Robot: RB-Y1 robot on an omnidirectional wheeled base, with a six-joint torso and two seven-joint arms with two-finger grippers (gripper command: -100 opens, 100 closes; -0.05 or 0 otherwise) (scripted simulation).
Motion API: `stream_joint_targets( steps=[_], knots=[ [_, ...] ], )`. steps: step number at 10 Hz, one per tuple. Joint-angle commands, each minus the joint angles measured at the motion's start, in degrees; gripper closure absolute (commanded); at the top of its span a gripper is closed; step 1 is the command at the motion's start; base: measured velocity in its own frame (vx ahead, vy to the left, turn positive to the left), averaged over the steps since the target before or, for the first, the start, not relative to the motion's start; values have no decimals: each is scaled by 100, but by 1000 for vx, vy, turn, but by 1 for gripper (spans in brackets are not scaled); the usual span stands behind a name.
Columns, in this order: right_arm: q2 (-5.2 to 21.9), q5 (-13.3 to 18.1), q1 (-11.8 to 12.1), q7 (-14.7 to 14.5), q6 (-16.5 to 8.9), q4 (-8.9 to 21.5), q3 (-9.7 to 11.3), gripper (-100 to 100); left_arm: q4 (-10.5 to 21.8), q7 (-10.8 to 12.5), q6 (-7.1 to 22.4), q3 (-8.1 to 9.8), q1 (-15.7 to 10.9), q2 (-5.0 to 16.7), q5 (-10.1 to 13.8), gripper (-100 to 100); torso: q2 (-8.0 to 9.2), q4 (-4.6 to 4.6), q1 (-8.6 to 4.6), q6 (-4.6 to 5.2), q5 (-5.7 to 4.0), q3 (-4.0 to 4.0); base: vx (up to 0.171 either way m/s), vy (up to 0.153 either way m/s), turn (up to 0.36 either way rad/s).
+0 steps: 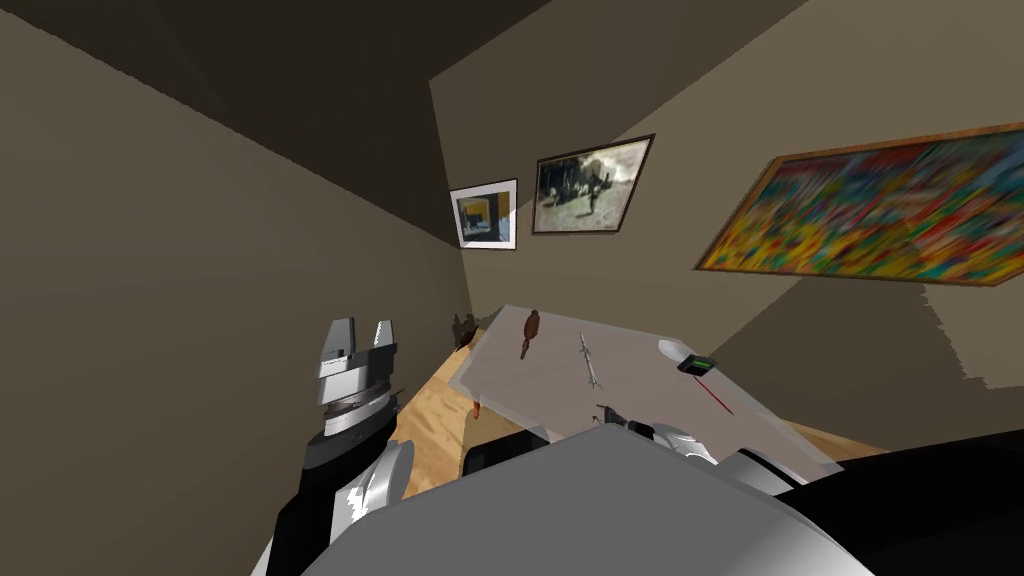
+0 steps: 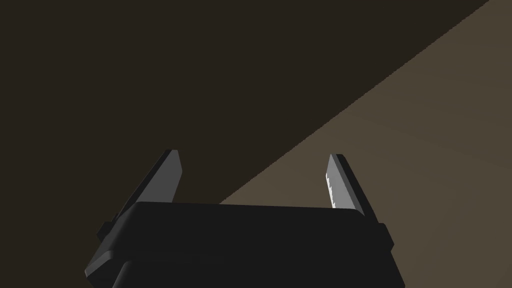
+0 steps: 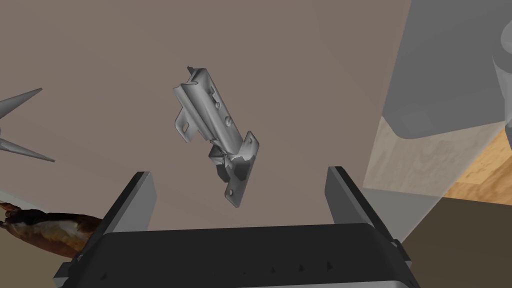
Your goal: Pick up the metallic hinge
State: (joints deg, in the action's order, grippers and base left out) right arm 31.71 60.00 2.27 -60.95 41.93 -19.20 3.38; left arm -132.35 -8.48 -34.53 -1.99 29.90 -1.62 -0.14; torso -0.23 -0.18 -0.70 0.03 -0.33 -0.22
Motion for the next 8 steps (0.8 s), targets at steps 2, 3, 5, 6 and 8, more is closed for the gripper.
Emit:
stream_joint_targets(
  steps=[2, 3, 5, 6, 8],
  knots=[
    [0, 0, 1, 2, -1, -2, 1, 100, 0, 0, 0, 0, 0, 0, 0, 0, 2, 1, -1, 0, 0, 1, 2, -3, 1],
    [17, -4, -8, 3, -6, -7, -7, 100, 0, 0, 0, 0, 0, 0, 0, 0, 5, -5, -2, 1, -14, 0, 0, 0, 0],
    [18, -2, -5, 2, -2, -5, -5, 100, 0, 0, 0, 0, 0, 0, 0, 0, 0, -4, -12, -1, -21, -2, 0, 0, 0],
    [17, -1, -5, 1, -2, -6, -5, 0, 0, 0, 0, 0, 0, 0, 0, 0, 0, -4, -13, -1, -21, -2, 0, 0, 0],
    [104, -339, -46, 283, -320, -138, 337, 100, 0, 0, 0, 0, -3, 0, 0, 0, 35, 6, -36, -10, -22, 18, -156, -78, 295]
  ],
)
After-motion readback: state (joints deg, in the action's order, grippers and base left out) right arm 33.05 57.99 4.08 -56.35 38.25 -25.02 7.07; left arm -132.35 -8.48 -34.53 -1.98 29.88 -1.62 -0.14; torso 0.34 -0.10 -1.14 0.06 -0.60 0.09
